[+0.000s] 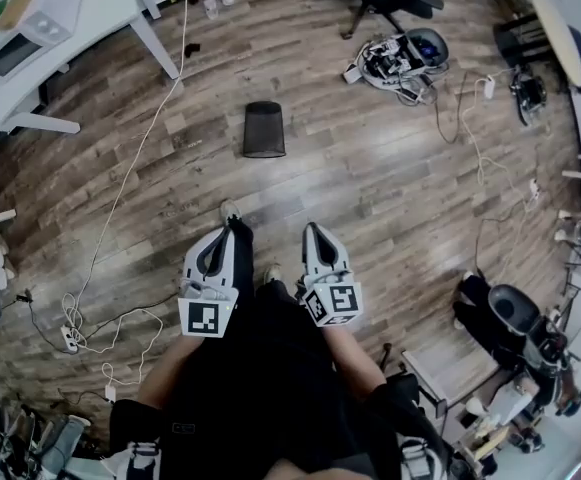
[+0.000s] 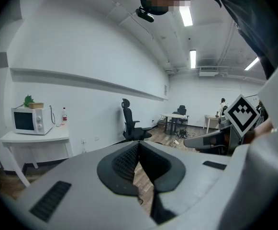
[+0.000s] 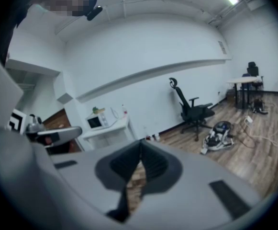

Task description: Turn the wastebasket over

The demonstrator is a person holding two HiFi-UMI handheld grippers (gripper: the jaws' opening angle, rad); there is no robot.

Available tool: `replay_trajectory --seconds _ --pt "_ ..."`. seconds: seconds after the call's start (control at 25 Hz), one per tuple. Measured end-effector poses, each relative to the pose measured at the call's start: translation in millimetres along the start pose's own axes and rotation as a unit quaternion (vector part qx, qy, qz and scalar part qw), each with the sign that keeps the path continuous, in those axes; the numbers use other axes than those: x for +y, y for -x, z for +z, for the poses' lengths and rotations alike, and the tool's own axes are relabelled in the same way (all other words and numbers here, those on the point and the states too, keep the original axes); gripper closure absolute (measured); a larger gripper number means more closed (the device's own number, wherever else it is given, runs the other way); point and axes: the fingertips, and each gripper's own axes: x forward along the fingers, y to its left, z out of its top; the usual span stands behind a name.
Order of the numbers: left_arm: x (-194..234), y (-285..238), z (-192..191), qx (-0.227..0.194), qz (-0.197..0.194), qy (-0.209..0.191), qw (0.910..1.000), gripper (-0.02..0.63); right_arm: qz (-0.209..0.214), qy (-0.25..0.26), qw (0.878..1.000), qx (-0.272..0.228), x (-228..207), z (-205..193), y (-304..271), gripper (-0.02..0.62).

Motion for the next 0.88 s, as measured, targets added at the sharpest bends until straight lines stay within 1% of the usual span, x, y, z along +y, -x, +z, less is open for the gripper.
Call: replay_trajectory --seconds 0.16,0.36,0.56,0.76,0.88 --pt "36 -33 -2 0.006 -0.005 0.014 0.9999 0.569 -0.012 -0.003 1.000 0.015 -2 -3 -45 0.563" --pt "62 -62 -6 0.008 -0.006 0.010 0.9999 0.571 -0.012 -0.009 0.999 0.032 -8 -4 -87 0.563" --pt "68 -80 -19 0.022 0.006 0.020 0.9996 0.571 0.000 0.004 0.999 0.048 -20 -7 -114 0.563" --pt "61 -104 -33 0.035 0.038 0.051 0.9974 0.571 0.030 0.006 0.997 0.067 -45 -14 -141 0.563" --pt "60 -124 -40 0.042 0.058 0.049 0.9963 0.571 0.049 0.007 0.995 0.084 -62 -22 -154 0.563"
